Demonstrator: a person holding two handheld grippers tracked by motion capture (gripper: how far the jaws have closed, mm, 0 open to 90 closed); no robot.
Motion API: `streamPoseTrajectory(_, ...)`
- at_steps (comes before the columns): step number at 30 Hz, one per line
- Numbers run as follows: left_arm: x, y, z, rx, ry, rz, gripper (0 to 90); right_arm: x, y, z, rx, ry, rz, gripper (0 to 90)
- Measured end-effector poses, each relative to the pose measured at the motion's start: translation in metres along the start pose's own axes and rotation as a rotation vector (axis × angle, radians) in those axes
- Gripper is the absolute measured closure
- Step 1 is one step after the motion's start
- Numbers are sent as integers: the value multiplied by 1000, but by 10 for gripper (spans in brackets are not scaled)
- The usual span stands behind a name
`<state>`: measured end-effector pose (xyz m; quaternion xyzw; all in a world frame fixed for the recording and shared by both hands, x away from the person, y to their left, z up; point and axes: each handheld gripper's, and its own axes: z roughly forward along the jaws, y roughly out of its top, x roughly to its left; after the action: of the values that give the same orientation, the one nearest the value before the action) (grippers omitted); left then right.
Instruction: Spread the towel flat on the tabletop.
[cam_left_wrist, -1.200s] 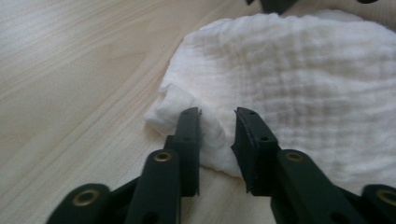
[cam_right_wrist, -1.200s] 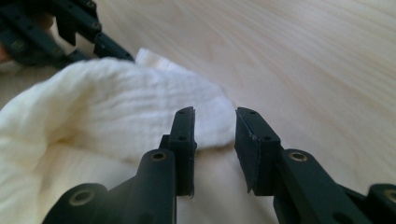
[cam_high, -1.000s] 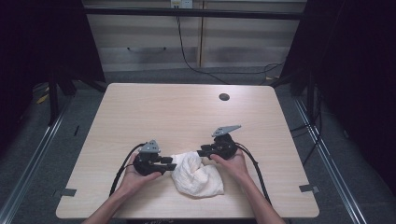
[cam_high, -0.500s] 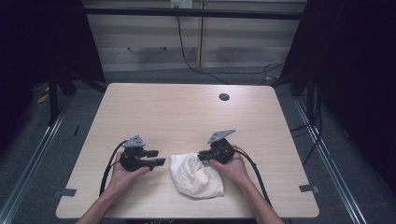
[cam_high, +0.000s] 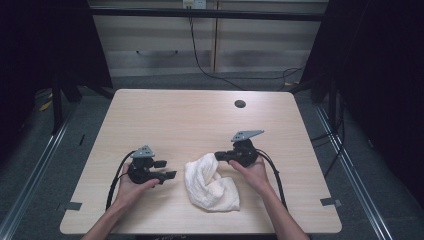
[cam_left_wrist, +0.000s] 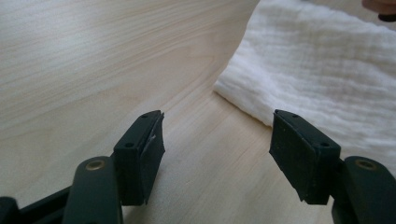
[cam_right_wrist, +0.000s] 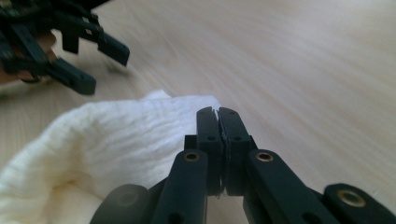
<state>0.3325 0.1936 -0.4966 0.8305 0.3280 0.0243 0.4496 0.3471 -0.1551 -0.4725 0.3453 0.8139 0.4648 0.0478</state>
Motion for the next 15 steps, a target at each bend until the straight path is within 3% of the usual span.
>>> streamPoseTrajectory(6,1,0,-2,-11,2,-8,338,3,27,-19,-67,-2,-16,885)
streamPoseTrajectory(15,3,0,-3,-23,9,-21,335,12,77,-52,-165,-38,-78,885)
